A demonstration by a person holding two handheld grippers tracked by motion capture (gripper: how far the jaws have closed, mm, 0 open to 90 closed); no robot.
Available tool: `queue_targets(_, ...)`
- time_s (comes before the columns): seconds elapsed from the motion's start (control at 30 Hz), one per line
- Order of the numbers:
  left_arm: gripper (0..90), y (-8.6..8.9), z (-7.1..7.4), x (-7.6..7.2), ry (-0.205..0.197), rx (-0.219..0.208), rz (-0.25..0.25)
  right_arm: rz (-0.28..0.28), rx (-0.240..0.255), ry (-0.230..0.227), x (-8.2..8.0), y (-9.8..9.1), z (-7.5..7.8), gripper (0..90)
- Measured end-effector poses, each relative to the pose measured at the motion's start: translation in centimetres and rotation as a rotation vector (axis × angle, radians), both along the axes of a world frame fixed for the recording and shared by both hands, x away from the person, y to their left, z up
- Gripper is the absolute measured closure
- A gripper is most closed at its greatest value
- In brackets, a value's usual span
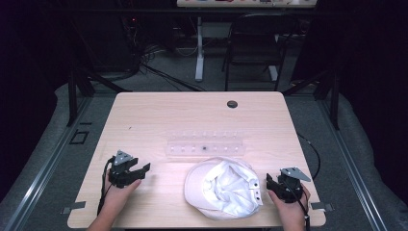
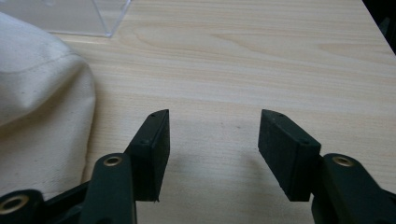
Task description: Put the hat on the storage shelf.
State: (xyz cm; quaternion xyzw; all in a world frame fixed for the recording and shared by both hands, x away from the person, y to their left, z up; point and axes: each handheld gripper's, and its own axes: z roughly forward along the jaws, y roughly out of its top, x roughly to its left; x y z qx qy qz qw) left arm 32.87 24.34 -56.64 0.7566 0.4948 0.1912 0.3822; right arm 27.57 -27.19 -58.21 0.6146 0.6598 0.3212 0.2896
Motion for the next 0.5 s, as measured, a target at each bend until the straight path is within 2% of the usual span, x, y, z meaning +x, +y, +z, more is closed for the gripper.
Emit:
queue_targets(0.13, 40.6, 0.0, 0.3, -0.1, -0.005, -0.014, 0.030, 0.015, 0.022, 0.035, -0.2, 0.5, 0.7, 47.1)
queue_targets(0.23, 39.0, 0.1, 0.4, -0.1, 0.000, -0.028, 0.033, 0.023, 0.017, 0.046, -0.3, 0.7, 1.0, 50.2)
queue_targets(0.3, 36.9, 0.1, 0.4, -0.1, -0.001, -0.031, 0.035, 0.028, 0.044, 0.055, -0.4, 0.7, 1.4, 50.6)
queue_targets(0.37, 34.3, 0.0, 0.4, 0.0, 0.004, -0.032, 0.030, 0.023, 0.044, 0.059, -0.5, 0.7, 1.7, 49.8)
queue_targets(0.5, 33.0, -0.2, 0.3, 0.1, 0.015, -0.024, 0.029, 0.060, 0.020, 0.095, -0.6, 0.9, 2.3, 48.9)
